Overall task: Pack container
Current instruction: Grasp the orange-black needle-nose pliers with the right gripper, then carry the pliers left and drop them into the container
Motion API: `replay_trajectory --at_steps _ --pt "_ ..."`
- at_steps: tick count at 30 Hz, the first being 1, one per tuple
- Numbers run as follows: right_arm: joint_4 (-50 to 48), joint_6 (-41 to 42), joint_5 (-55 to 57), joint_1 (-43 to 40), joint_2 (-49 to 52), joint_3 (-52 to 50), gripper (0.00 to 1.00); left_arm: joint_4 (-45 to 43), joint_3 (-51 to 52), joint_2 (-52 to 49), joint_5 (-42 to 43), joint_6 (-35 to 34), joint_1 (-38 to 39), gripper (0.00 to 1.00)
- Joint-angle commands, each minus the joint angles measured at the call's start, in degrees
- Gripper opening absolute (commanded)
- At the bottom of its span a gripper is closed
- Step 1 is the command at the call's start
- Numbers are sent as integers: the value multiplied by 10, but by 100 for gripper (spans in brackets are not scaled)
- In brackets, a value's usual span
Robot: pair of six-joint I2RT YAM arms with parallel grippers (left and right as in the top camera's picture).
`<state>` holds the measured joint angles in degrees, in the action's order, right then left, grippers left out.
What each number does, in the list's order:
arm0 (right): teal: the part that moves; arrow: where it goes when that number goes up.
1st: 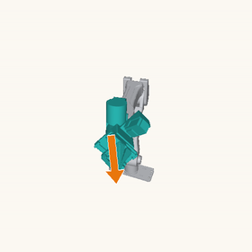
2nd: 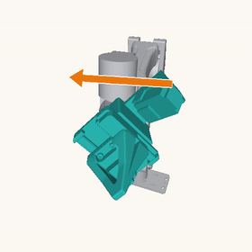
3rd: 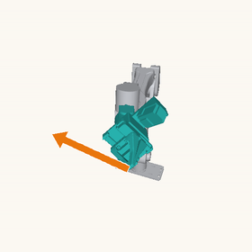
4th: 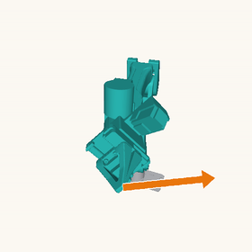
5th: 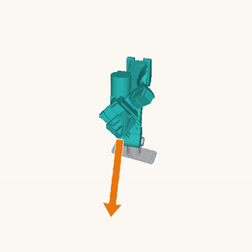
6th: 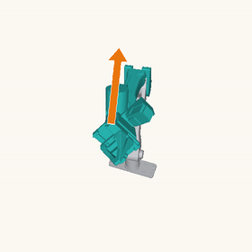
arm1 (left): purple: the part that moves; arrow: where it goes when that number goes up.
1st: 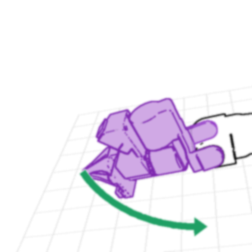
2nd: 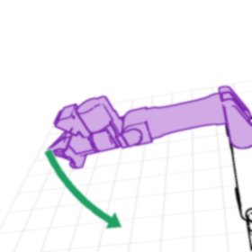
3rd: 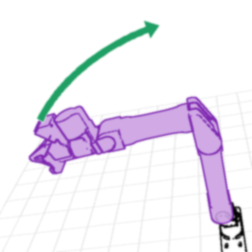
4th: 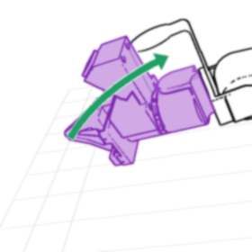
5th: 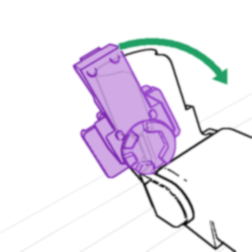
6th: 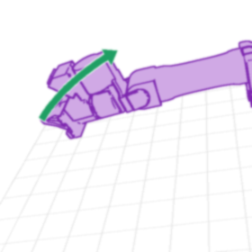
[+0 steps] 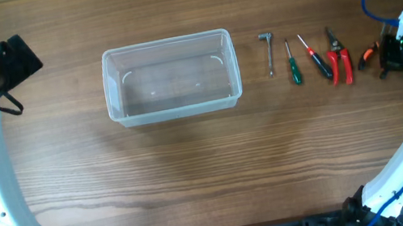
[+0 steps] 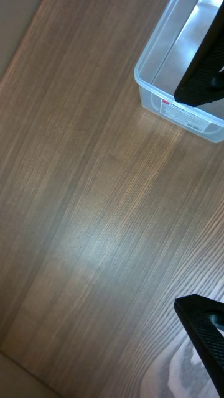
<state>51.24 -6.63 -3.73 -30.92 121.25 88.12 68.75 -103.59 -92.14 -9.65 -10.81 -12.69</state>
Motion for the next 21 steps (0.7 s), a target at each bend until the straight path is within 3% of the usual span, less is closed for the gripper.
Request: replay_trajectory --at_steps 1,6,11,17,21 --pt "-2 12 -114 10 -119 62 4 -2 0 -2 -7 0 -2 100" --pt "-1 30 -195 73 -235 92 4 -2 0 -2 -7 0 -2 100" --pt "0 -3 -175 237 -315 92 4 -2 0 -2 -7 0 -2 100" --pt "6 -99 -79 468 -304 92 4 -2 0 -2 -7 0 -2 100" --pt "-4 -210 -47 582 -264 92 4 -2 0 -2 -7 0 -2 100"
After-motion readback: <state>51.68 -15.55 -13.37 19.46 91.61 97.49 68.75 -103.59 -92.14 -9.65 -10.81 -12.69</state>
